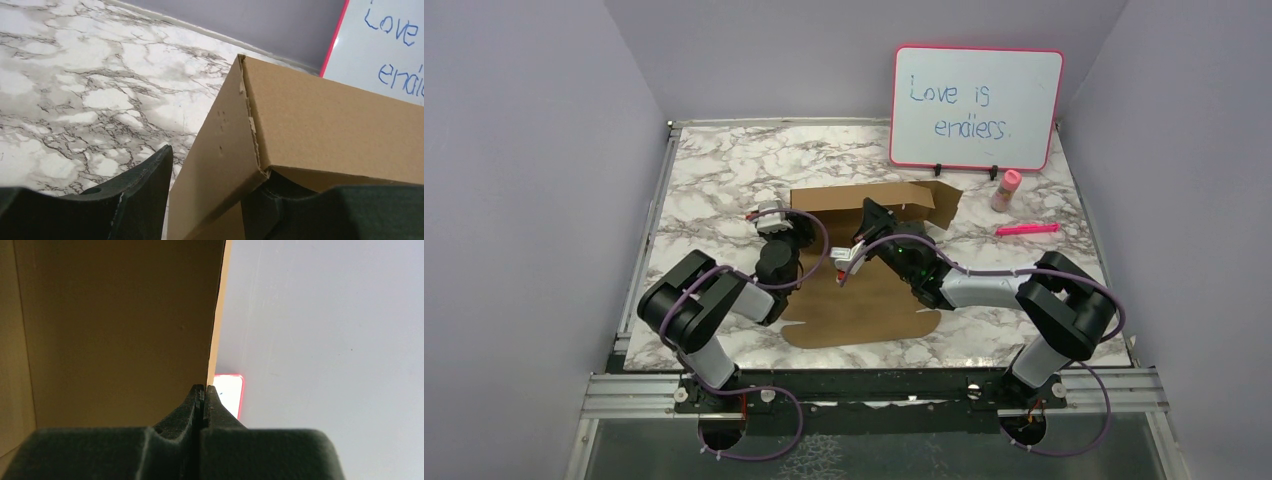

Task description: Fold the paper box

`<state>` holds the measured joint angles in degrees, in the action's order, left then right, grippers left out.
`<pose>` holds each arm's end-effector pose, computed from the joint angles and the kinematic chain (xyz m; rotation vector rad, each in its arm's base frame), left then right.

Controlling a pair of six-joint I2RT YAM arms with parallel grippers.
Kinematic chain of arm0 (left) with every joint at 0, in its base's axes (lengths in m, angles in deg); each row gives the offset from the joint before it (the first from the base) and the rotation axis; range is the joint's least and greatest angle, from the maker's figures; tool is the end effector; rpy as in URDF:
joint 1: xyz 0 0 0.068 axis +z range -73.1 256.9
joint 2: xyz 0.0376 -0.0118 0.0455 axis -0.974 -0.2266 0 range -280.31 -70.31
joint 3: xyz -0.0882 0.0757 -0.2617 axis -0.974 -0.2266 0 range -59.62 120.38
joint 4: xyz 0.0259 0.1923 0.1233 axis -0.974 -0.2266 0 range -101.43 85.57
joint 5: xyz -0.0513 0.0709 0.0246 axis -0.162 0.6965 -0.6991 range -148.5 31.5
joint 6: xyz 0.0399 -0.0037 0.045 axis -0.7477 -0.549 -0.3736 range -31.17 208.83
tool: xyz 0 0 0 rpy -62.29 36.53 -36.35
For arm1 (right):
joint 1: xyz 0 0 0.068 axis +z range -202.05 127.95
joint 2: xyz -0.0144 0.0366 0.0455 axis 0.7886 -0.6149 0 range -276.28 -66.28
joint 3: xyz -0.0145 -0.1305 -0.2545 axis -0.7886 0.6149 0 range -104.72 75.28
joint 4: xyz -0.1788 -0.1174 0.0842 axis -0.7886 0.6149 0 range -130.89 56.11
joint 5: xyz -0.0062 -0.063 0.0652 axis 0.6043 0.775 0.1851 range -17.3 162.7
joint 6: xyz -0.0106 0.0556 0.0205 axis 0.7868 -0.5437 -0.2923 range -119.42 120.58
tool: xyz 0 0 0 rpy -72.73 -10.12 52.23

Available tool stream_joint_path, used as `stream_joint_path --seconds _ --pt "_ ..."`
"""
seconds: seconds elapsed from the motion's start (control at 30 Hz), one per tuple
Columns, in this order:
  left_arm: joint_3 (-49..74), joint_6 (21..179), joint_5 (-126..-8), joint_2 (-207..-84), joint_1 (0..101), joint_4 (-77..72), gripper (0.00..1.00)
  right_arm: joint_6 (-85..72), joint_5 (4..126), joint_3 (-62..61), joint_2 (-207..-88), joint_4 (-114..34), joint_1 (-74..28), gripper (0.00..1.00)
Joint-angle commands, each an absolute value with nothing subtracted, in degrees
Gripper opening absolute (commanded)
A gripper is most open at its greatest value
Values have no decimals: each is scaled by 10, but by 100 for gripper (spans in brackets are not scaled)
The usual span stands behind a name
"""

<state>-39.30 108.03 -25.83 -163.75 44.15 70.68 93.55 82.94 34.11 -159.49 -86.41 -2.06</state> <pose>0.2376 -0.1241 0.2103 -0.2716 1.5243 -0.2815 0.2180 0.2475 0.2482 -1.5949 0.6798 -0.7089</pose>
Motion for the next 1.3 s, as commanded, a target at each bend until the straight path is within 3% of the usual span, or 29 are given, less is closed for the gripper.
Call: stream_joint_path --seconds 0.0,0.37,1.27 --pt "-370 1072 -179 -1670 443 762 50 924 810 345 -1600 -841 -9 1" --pt "-341 1082 -78 -1689 441 702 39 923 809 344 -1596 -841 -7 1" --pt "-260 1082 190 -1734 420 632 35 921 811 343 -1595 -841 -1 1"
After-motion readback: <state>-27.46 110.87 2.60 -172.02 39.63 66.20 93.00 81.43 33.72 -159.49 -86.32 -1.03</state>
